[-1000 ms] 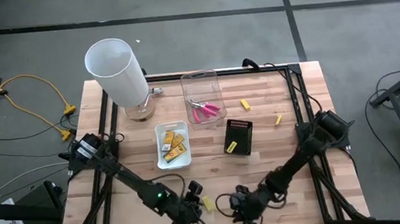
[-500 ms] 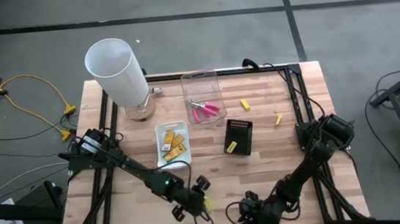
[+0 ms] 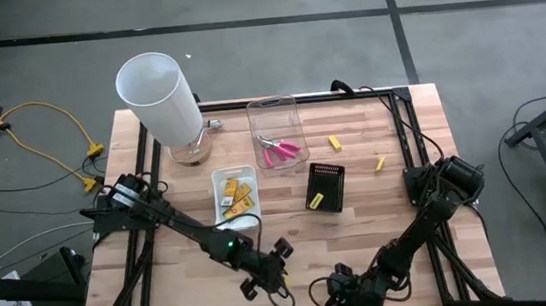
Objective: Pick & Place School Supplies
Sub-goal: Put the bottom left yellow eraser into the black bin
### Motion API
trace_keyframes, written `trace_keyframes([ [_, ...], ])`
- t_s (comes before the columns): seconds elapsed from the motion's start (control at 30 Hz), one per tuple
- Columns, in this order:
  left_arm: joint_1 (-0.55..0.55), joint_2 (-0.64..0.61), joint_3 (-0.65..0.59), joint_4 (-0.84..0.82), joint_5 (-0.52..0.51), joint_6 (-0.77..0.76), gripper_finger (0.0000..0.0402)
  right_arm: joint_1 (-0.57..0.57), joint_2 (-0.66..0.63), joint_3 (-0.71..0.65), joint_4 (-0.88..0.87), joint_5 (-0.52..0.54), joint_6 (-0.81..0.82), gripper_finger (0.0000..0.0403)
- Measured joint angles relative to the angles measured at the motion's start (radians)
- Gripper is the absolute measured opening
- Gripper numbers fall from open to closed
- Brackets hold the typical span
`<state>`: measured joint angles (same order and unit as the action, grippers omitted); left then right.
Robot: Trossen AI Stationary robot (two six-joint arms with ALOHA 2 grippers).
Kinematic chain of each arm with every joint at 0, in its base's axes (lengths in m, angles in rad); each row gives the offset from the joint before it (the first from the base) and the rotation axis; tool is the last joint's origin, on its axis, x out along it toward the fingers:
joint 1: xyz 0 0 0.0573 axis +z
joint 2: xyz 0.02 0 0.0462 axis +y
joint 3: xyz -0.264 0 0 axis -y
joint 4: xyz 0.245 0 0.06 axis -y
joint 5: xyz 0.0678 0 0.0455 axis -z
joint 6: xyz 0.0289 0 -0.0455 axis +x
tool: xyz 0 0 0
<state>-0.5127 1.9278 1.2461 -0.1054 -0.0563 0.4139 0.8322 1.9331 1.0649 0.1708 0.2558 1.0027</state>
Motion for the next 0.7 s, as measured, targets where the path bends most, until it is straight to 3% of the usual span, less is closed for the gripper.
trace_keyframes([
  [0.47, -0.005, 0.0, 0.0, 0.01, 0.003, -0.02, 0.0112, 0.0, 0.0, 0.0, 0.005, -0.001, 0.0, 0.0078],
  [0.7, -0.024, 0.0, 0.0, 0.036, 0.003, -0.035, 0.0133, 0.0, 0.0, 0.0, 0.005, -0.001, -0.001, 0.0078],
])
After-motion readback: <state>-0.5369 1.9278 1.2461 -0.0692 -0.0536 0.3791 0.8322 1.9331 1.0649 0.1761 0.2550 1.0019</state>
